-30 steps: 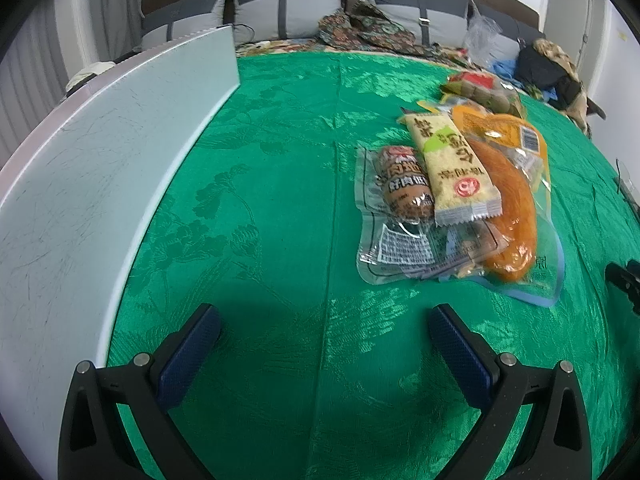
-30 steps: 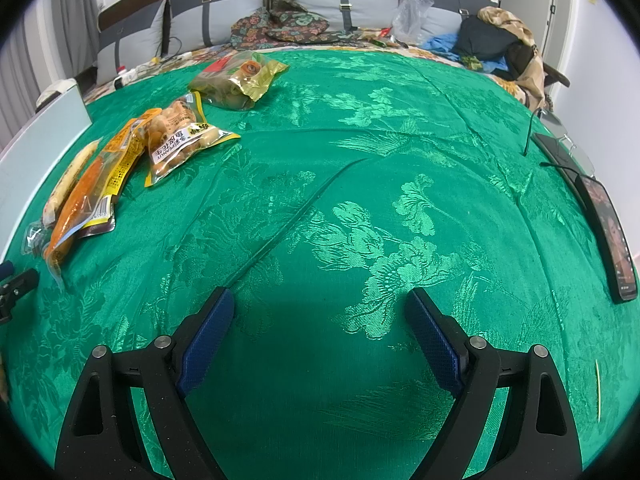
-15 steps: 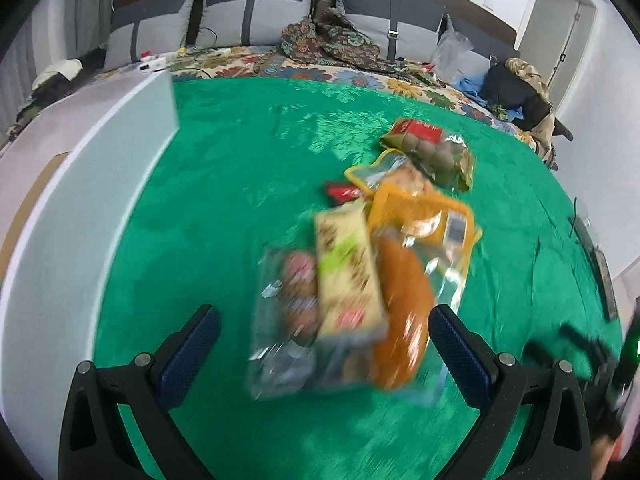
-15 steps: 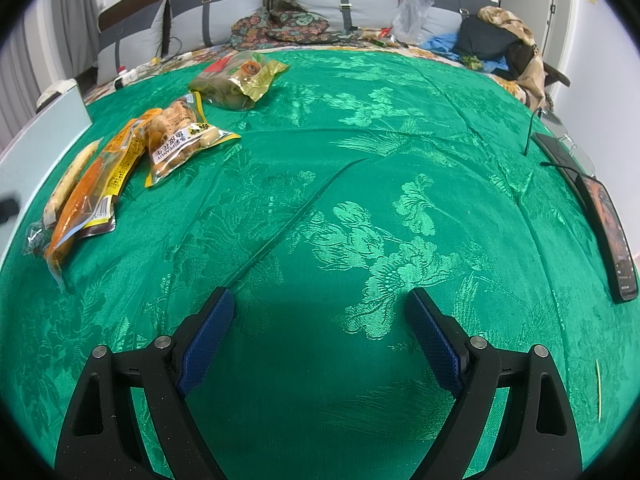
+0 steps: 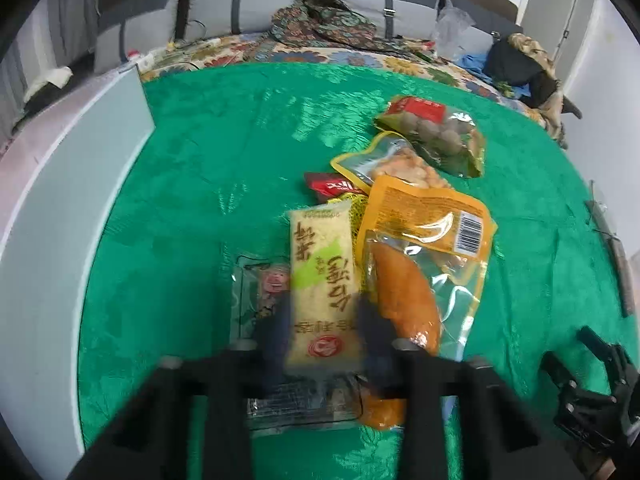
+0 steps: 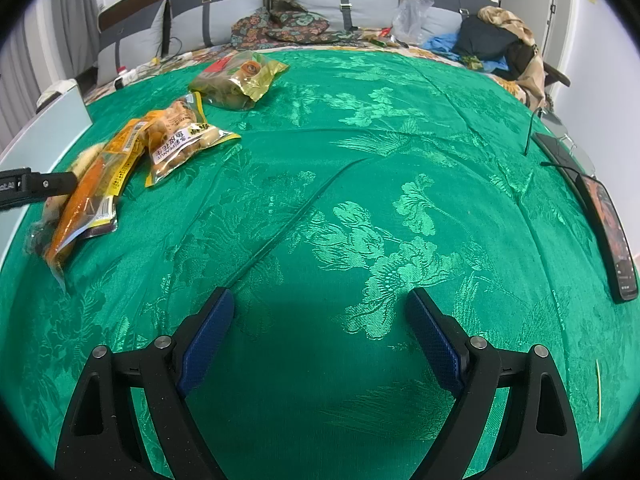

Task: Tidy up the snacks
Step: 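Grasp the cream rice-cake packet with the left tool and lift it, then lower the rice-cake packet onto the bed and open the left tool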

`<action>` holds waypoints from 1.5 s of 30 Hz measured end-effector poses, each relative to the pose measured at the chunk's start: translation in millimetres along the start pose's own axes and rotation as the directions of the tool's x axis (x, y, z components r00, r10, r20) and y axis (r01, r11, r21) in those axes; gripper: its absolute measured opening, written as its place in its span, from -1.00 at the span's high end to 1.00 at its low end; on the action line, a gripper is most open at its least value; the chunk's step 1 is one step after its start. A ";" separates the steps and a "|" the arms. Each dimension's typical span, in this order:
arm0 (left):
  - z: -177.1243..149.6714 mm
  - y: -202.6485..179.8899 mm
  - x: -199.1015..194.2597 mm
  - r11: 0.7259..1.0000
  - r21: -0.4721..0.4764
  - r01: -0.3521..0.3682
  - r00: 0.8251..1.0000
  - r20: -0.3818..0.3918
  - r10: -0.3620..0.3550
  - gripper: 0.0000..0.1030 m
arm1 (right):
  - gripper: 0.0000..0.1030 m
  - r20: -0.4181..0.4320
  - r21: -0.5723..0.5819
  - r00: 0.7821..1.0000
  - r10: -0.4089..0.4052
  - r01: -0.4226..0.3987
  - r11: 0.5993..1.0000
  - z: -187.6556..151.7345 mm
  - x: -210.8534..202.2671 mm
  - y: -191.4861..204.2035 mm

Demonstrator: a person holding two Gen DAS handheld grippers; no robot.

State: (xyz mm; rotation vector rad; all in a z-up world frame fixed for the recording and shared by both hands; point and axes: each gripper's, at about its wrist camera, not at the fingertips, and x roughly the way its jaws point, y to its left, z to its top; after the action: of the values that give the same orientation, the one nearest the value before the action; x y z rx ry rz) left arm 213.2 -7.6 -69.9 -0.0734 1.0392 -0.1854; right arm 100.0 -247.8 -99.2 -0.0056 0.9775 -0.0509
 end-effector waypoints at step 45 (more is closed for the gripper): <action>-108.2 76.2 -23.7 0.982 -0.046 -0.182 0.980 0.074 0.185 -1.00 | -0.75 -0.001 0.001 1.000 0.000 0.000 1.000 0.2 -0.4 0.2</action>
State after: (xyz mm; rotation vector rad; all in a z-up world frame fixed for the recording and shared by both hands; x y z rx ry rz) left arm 117.2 74.6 -115.8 -0.0198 0.9662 0.0055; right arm 100.0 -247.6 -98.8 -0.0053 0.9781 -0.0517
